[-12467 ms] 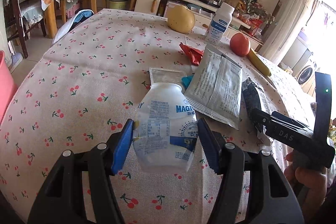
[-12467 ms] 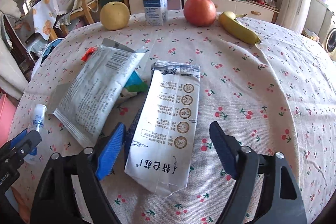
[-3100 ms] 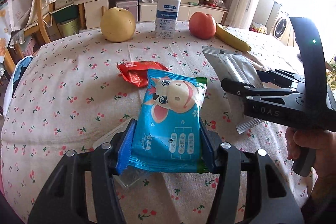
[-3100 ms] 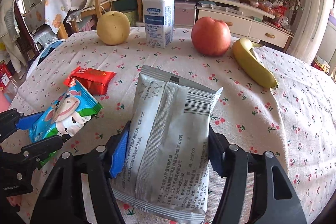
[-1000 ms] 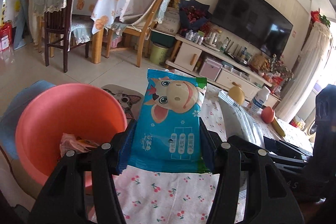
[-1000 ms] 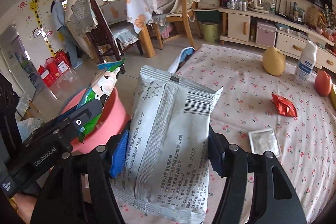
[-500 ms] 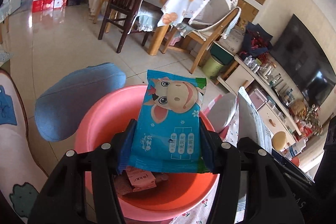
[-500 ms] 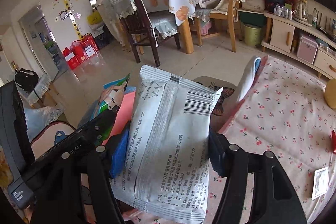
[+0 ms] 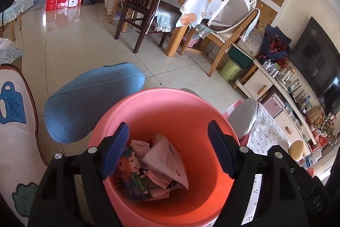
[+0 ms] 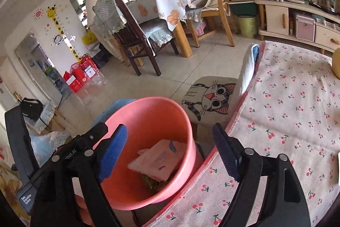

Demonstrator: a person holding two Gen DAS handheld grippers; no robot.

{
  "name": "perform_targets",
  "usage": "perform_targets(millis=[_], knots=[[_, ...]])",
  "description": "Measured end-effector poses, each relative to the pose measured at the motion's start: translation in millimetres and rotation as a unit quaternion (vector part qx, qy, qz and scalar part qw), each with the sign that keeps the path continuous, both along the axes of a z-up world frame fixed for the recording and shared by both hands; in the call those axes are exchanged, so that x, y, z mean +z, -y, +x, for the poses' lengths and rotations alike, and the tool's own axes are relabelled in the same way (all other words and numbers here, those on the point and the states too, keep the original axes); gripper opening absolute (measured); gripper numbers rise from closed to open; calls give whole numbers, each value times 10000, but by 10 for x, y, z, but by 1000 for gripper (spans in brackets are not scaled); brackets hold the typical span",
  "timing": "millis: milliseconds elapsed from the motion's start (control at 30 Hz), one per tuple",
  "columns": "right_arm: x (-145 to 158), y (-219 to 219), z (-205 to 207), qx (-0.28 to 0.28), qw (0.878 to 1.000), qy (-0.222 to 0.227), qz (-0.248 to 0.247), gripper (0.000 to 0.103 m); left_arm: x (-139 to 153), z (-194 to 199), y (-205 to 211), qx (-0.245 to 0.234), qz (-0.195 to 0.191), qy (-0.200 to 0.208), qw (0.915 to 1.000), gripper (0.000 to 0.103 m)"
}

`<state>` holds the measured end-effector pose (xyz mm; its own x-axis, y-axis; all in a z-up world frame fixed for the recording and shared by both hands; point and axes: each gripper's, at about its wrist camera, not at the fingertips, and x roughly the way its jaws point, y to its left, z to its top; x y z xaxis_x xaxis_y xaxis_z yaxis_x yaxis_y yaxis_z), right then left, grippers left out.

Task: Collect trash
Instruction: 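Carry both wrappers over the pink bucket and open both tools, then bring both tools back over the table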

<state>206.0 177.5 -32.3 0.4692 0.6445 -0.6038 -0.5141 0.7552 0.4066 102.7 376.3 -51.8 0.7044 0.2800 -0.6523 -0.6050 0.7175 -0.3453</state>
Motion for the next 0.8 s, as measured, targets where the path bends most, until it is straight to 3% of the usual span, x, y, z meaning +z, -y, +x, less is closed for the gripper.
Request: perform_targets(millis=[200, 467, 633, 800], knots=[[-42, 402, -57, -407, 9991, -91, -4, 91, 24, 95, 198, -280, 72, 71, 9996, 88], [-8, 838, -262, -638, 9979, -17, -82, 92, 64, 232, 542, -751, 180, 168, 9969, 94], [36, 1073, -364, -791, 9967, 74, -159, 92, 77, 305, 808, -1053, 376, 86, 9937, 96], [54, 1299, -431, -965, 9946, 122, -354, 92, 79, 339, 1040, -1379, 325, 192, 9897, 96]])
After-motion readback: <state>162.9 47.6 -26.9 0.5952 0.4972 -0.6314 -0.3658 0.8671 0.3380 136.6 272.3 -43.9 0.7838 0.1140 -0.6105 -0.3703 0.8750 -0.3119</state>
